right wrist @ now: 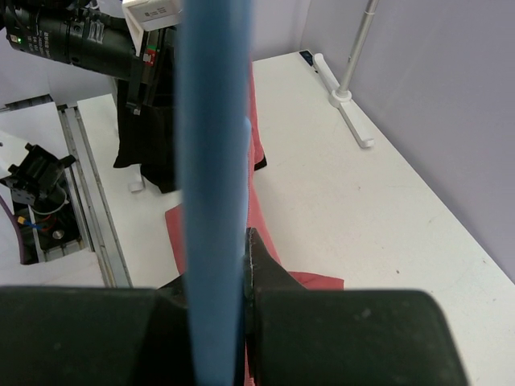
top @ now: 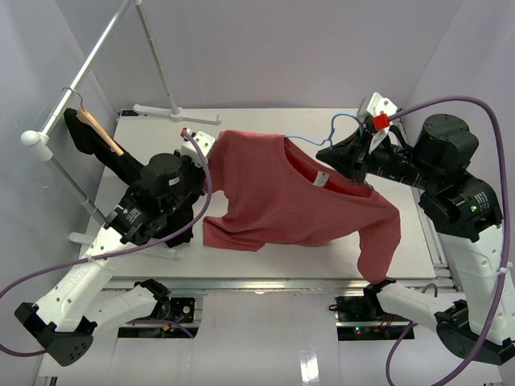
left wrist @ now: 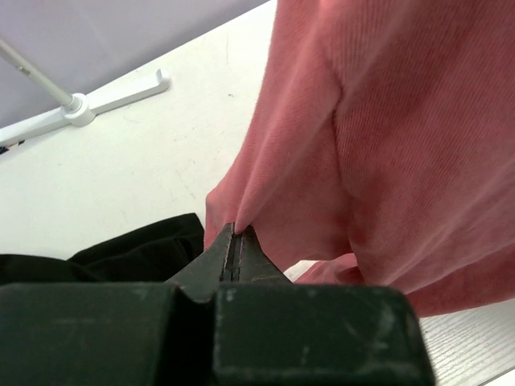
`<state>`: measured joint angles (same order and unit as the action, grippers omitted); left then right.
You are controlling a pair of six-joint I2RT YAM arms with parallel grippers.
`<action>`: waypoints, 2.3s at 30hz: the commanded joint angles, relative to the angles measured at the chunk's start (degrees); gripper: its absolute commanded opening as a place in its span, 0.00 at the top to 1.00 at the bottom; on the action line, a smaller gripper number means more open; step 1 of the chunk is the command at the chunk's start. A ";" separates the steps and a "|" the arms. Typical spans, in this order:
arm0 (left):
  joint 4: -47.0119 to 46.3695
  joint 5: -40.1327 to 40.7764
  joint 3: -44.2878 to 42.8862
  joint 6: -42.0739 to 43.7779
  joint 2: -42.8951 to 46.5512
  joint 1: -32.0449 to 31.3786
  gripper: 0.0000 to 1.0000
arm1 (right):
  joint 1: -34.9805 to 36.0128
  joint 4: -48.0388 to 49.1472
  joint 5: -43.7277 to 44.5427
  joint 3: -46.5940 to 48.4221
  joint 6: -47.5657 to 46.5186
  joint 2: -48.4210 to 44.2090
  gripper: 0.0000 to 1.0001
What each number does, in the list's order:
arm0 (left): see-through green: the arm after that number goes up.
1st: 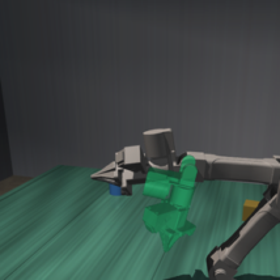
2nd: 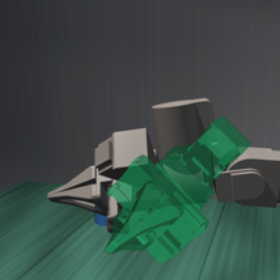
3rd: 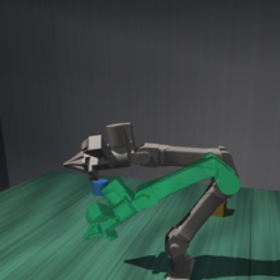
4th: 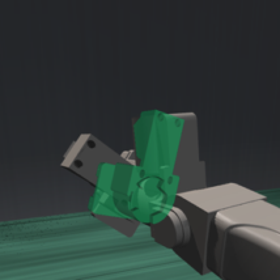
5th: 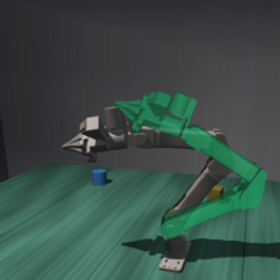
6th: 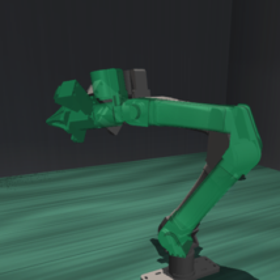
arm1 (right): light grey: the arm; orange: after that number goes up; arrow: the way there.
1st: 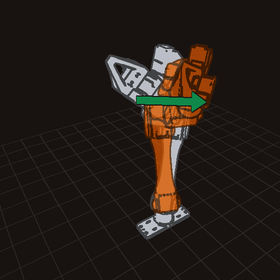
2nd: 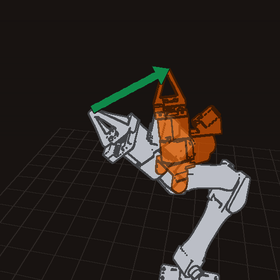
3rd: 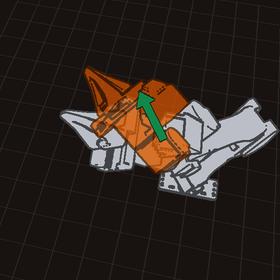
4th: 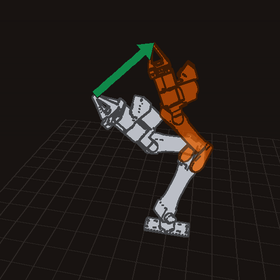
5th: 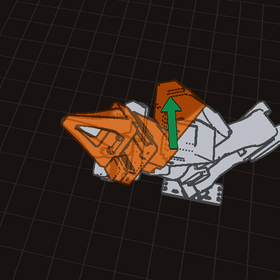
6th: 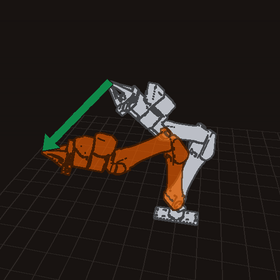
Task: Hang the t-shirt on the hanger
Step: Place the T-shirt on the hanger, then place the hanger at the clothesline.
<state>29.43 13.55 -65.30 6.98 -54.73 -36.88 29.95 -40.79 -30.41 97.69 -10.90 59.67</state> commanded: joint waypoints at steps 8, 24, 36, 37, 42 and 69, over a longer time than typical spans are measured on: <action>4.86 6.71 -0.47 -3.74 -3.65 1.52 1.00 | -0.25 2.86 4.64 1.99 0.60 -0.70 0.92; 8.82 -0.73 -5.00 -4.26 -6.85 4.36 0.53 | -0.25 1.33 7.43 -1.38 -1.45 0.54 0.92; 16.16 -35.74 -23.96 2.46 -2.92 4.33 0.15 | -0.25 0.93 -7.89 -9.49 -6.92 -0.76 0.92; 17.54 -38.64 -25.20 3.11 -3.90 4.28 0.20 | -0.25 1.12 -9.19 -10.13 -7.47 -1.01 0.92; 19.76 -51.50 -27.21 7.29 -8.88 4.19 0.41 | -0.25 0.73 -17.43 -11.08 -9.34 -1.80 0.92; 14.88 -73.80 -18.63 8.79 -12.18 4.19 0.57 | -0.25 3.93 -23.25 -14.00 -8.37 -0.07 0.92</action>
<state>44.68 -57.46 -85.40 15.17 -66.40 -32.70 29.95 -42.13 -50.98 83.76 -19.94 59.13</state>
